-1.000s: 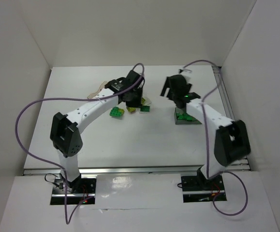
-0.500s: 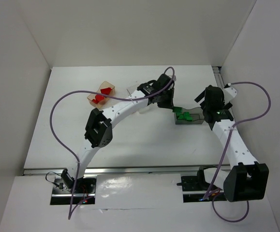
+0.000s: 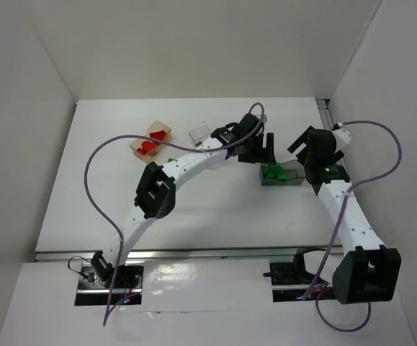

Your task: Sort the legos into containers by color

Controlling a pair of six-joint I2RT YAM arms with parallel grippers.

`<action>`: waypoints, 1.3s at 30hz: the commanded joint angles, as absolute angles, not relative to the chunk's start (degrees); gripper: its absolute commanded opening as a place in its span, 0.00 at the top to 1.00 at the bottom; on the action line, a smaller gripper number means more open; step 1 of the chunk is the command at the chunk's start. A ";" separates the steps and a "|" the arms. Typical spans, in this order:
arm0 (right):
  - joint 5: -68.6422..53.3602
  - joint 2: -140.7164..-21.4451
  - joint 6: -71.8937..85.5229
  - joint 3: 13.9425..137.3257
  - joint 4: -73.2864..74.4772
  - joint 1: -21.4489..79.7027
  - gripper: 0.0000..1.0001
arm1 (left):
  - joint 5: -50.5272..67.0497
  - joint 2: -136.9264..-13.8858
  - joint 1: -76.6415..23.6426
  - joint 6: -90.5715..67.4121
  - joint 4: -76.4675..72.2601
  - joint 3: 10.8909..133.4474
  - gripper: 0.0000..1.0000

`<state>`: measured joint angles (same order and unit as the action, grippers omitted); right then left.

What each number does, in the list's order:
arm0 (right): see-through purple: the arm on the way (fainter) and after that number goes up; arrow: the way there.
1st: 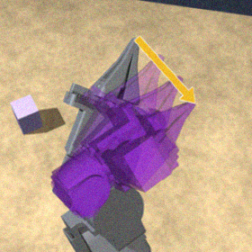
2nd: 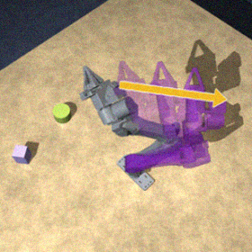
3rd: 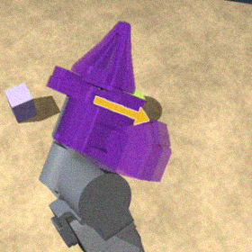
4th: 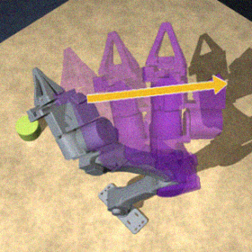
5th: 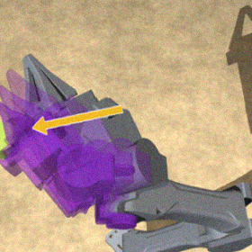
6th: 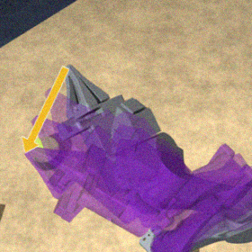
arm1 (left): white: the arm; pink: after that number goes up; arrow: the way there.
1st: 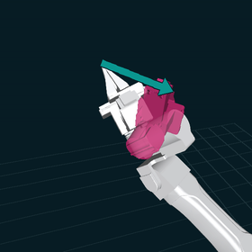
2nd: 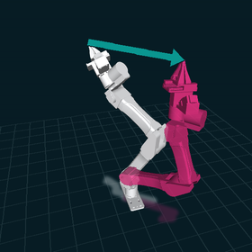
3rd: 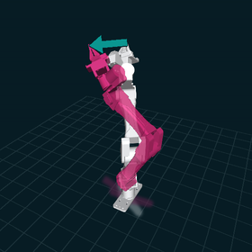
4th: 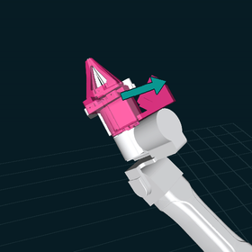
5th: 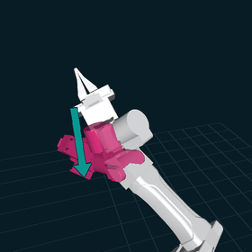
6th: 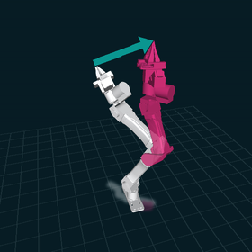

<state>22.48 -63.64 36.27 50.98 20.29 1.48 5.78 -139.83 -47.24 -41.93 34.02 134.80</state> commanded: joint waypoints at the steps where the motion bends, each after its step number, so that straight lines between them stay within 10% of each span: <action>1: 9.03 -65.29 31.48 51.06 15.56 1.14 0.07 | 5.72 -132.84 -47.20 -40.25 32.43 133.97 0.16; 17: -11.26 -84.28 23.12 52.82 10.55 10.89 0.05 | -16.97 -87.64 -30.95 -41.13 34.36 84.31 0.31; 25: -12.04 -91.05 23.82 56.68 9.32 18.44 0.10 | -14.59 -86.84 -22.41 -40.61 36.74 80.34 0.11; 39: 8.70 -79.72 24.87 60.12 16.35 23.47 0.06 | -16.97 -104.59 -23.03 -47.63 39.21 81.39 0.11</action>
<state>3.31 -82.96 24.16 58.89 15.11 23.59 -16.23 -103.96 -22.63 -44.23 38.35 79.50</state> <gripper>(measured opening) 0.941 0.884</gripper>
